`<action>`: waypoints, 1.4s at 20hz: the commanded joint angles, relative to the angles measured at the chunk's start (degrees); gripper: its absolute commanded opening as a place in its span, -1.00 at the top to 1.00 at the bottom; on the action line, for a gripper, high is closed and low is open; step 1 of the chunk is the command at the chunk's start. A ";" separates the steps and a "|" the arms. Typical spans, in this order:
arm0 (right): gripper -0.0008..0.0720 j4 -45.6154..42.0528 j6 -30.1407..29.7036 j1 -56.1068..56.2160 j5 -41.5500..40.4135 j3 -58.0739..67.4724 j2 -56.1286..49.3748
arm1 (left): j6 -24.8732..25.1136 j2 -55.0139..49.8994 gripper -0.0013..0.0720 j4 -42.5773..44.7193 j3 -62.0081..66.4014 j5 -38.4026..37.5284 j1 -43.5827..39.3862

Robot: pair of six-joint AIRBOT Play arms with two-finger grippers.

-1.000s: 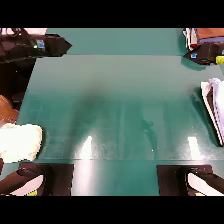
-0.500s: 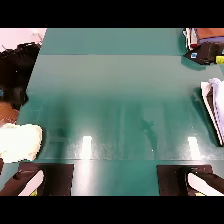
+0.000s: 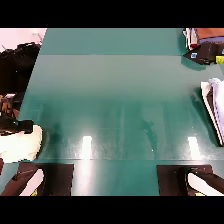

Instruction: Fold the shirts.

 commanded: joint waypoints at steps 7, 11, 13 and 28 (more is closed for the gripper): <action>0.93 0.68 0.00 0.04 -2.36 0.13 0.63 | -1.79 0.22 0.89 -0.92 16.50 -4.31 0.37; 0.93 2.03 0.02 0.04 -9.88 0.13 4.35 | -1.77 0.22 0.90 -8.63 39.93 -5.22 -5.22; 0.94 2.03 0.02 0.04 -13.55 0.13 6.51 | -1.79 0.20 0.90 -9.70 48.41 -3.50 -12.52; 0.93 1.86 0.02 0.02 -20.33 0.11 10.95 | 0.81 -29.33 -0.22 -16.33 54.01 0.55 -60.89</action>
